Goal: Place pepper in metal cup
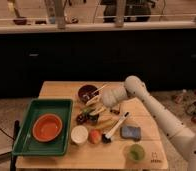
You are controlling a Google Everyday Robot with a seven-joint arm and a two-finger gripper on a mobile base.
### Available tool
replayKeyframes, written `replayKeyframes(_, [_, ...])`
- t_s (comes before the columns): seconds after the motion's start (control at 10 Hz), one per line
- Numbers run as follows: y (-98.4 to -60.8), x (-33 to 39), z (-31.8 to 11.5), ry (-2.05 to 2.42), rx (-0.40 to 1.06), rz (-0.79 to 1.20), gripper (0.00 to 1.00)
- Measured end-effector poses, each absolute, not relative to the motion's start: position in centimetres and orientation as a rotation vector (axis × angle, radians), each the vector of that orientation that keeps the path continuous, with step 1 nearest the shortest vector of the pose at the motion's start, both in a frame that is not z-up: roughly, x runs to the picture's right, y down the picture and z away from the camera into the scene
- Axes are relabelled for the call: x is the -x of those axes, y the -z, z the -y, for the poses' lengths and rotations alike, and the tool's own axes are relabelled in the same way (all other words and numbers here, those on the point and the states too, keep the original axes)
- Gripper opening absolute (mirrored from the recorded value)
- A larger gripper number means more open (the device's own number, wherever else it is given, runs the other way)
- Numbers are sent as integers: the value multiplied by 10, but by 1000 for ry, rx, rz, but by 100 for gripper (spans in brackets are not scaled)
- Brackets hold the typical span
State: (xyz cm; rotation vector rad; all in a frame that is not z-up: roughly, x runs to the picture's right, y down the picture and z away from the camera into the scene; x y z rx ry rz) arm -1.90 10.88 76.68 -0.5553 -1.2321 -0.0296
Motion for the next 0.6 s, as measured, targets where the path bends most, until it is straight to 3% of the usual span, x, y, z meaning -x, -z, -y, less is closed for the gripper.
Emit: replayKeyframes(0.6, [-769, 13, -103, 30, 530, 1246, 80])
